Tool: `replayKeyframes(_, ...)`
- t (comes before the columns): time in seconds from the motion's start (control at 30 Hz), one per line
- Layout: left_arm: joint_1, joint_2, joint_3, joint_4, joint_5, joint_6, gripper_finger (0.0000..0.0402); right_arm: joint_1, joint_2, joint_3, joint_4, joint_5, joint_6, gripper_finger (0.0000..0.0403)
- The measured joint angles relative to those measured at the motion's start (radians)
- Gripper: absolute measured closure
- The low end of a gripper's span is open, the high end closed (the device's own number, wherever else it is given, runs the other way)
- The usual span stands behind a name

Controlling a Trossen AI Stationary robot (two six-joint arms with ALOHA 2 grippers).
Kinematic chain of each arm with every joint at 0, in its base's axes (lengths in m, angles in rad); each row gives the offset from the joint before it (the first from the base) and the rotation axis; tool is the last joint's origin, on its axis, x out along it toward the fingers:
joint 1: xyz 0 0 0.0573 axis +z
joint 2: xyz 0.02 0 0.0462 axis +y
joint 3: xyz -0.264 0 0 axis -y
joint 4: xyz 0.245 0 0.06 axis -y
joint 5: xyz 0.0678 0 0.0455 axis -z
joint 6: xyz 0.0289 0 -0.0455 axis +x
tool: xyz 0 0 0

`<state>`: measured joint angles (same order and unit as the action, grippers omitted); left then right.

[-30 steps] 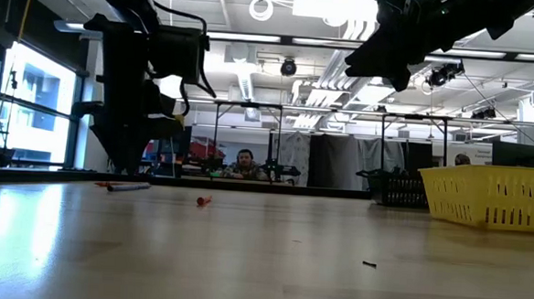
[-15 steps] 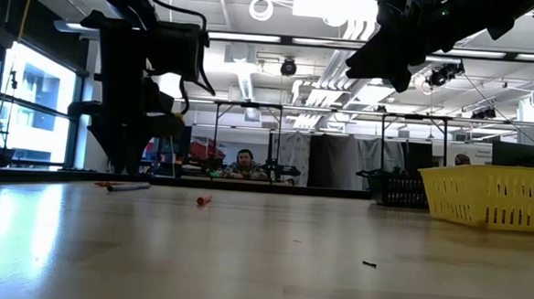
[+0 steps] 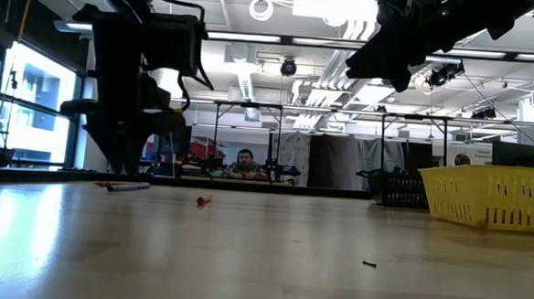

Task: Sort crayons
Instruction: Put the blue crayon into the green basket

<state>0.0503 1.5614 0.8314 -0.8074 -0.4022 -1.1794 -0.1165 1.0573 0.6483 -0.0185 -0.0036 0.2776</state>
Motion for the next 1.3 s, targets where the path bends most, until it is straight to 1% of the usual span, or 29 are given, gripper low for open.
replayKeyframes(0.17, -0.005, 0.000, -0.011, -0.016, -0.026, -0.017, 0.0302, 0.000, 0.000, 0.000, 0.000, 0.000, -0.016, 0.0295)
replayKeyframes(0.27, 0.016, 0.000, -0.055, -0.008, -0.008, -0.039, 0.0302, 0.000, 0.000, 0.000, 0.000, 0.000, -0.016, 0.0295)
replayKeyframes(0.43, 0.024, 0.001, -0.117, 0.095, 0.034, -0.041, 0.0302, 0.000, 0.000, 0.000, 0.000, 0.000, -0.016, 0.0295)
replayKeyframes(0.77, 0.022, -0.002, -0.120, 0.117, 0.028, -0.009, 0.0302, 0.000, 0.000, 0.000, 0.000, 0.000, -0.013, 0.0295)
replayKeyframes(1.0, 0.039, -0.002, -0.120, 0.127, 0.036, 0.053, 0.0302, 0.000, 0.000, 0.000, 0.001, 0.000, -0.013, 0.0295)
replayKeyframes(1.3, 0.101, -0.002, -0.119, 0.184, 0.063, 0.176, 0.0302, 0.000, 0.000, 0.000, 0.001, 0.000, -0.013, 0.0295)
